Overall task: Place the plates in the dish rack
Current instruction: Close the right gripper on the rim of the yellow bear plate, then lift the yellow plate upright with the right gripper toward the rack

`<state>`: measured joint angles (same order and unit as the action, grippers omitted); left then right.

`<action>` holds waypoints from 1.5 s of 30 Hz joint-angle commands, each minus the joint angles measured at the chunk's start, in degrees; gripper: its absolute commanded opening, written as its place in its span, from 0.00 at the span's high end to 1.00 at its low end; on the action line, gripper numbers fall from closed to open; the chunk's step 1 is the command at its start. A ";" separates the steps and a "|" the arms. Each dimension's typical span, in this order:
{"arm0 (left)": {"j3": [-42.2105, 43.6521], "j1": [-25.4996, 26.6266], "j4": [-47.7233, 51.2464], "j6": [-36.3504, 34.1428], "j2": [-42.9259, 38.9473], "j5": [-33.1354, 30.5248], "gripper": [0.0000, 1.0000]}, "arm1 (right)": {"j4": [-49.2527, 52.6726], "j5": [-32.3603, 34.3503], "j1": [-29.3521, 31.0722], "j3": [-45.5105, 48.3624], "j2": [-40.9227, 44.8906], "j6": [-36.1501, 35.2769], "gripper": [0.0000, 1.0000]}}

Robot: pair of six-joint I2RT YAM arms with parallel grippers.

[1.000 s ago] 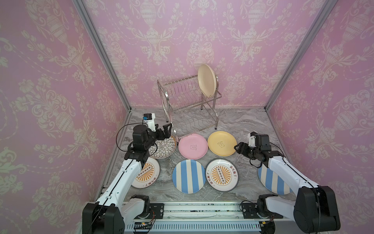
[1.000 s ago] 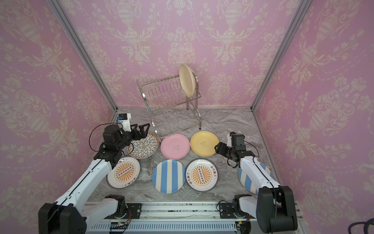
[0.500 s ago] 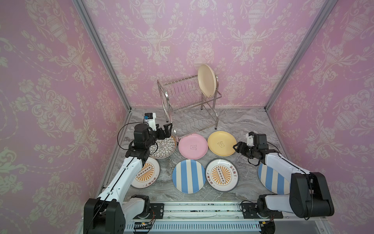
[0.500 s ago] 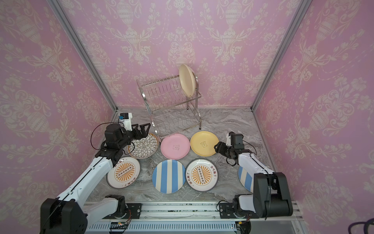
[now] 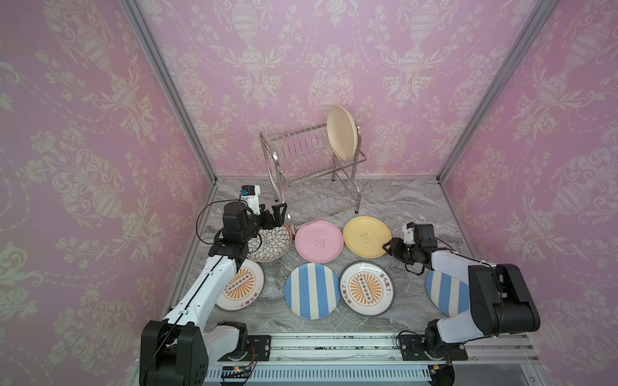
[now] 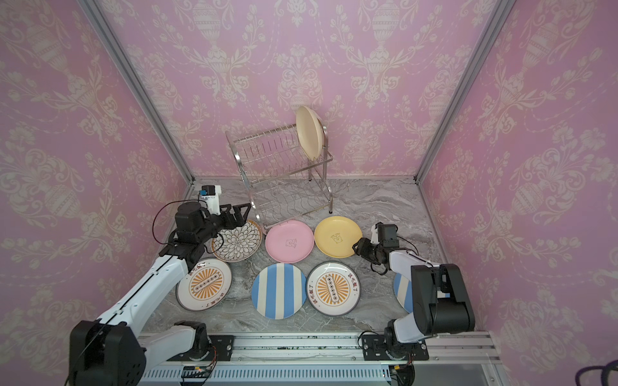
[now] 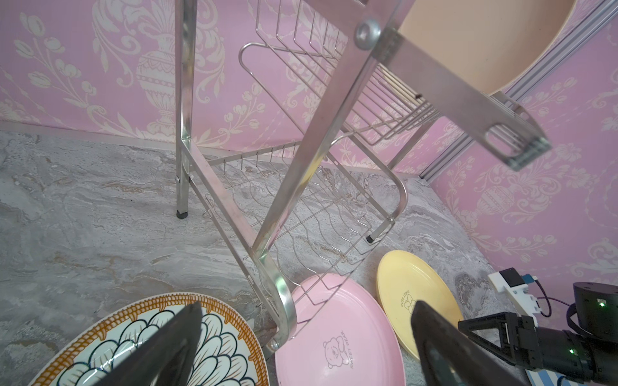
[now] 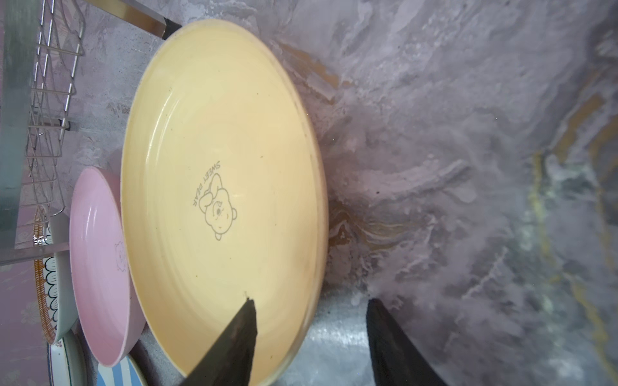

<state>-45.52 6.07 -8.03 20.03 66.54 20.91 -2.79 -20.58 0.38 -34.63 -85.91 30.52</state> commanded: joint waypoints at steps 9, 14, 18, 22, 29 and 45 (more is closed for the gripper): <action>-2.73 -0.50 -0.84 -3.25 1.64 2.72 0.01 | -4.69 0.49 -0.30 -0.52 -3.68 2.86 0.61; -2.47 -0.48 -0.82 -3.73 1.65 2.91 0.01 | -4.52 0.89 -0.24 -0.97 -4.43 2.93 0.74; -2.47 -0.45 -0.88 -4.19 1.74 2.81 0.01 | -3.10 1.94 -0.20 -1.75 -3.95 2.70 0.78; -2.47 -0.48 -1.62 -4.12 2.07 2.86 0.01 | 1.86 5.27 -0.18 -3.26 -1.40 1.26 0.83; -3.24 -0.48 -2.58 -4.49 3.41 3.26 0.01 | 14.38 12.64 -0.07 -8.19 5.08 -2.40 0.93; -3.70 -0.52 -2.55 -5.61 3.12 3.53 0.01 | 41.27 36.47 4.93 -38.77 19.29 -15.44 1.00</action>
<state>-47.51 6.07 -9.80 15.94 69.97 22.83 33.78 7.64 3.18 -65.30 -68.86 19.73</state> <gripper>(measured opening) 0.993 0.075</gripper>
